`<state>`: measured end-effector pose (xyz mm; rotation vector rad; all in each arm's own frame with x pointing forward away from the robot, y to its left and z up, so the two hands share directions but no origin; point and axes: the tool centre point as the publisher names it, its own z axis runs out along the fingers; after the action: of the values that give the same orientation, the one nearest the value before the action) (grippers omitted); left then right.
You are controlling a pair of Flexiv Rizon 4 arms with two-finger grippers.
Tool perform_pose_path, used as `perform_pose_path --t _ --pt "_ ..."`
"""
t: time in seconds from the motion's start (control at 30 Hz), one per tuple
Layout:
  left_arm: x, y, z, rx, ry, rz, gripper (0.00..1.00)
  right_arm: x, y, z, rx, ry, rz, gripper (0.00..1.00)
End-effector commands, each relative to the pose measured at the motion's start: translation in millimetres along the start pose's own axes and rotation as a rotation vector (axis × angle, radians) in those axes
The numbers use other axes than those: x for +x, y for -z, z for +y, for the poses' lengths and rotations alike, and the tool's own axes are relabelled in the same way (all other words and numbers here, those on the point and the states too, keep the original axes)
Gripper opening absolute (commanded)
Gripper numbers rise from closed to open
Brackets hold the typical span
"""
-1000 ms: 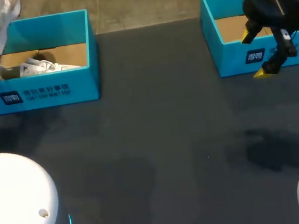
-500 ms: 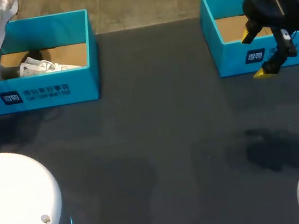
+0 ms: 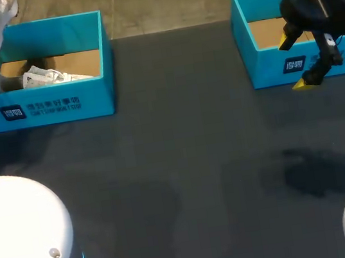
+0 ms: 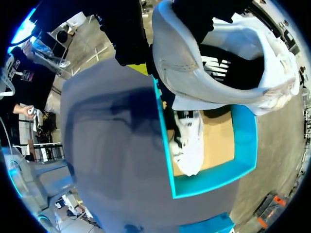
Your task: Take the shoe out of the shoebox, open the shoe tongue, remove and reinsert the insole, then place the shoe into the shoebox
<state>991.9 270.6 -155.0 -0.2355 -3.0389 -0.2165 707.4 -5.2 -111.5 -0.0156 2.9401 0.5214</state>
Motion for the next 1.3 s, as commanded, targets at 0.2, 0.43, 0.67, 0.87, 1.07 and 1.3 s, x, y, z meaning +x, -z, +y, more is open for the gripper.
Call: perform_pose_path --t 0.2,0.43,0.67,0.87,1.07,1.3 --pt "-51.4 -13.4 28.7 -0.06 0.008 -0.016 0.0 -2.4 -0.7 1.4 0.003 -0.001 0.005 1.0" --pt "-81.0 -18.2 49.4 -0.044 0.003 -0.04 0.0 -2.4 -0.7 1.4 0.003 -0.001 0.005 1.0" --pt "-92.7 -17.5 55.8 -0.067 -0.224 -0.079 0.0 -2.4 -0.7 1.4 0.003 -0.001 0.005 1.0" --pt "-86.9 -11.1 71.4 -0.147 -0.841 -0.188 0.0 -2.4 -0.7 1.4 0.003 -0.001 0.005 1.0" --pt "-91.4 -6.0 91.7 -0.16 -1.22 -0.172 0.0 -2.4 -0.7 1.4 0.003 -0.001 0.005 1.0" --pt "-89.1 -3.7 91.6 -0.21 -1.31 -0.16 0.0 -2.4 -0.7 1.4 0.003 -0.001 0.005 1.0"
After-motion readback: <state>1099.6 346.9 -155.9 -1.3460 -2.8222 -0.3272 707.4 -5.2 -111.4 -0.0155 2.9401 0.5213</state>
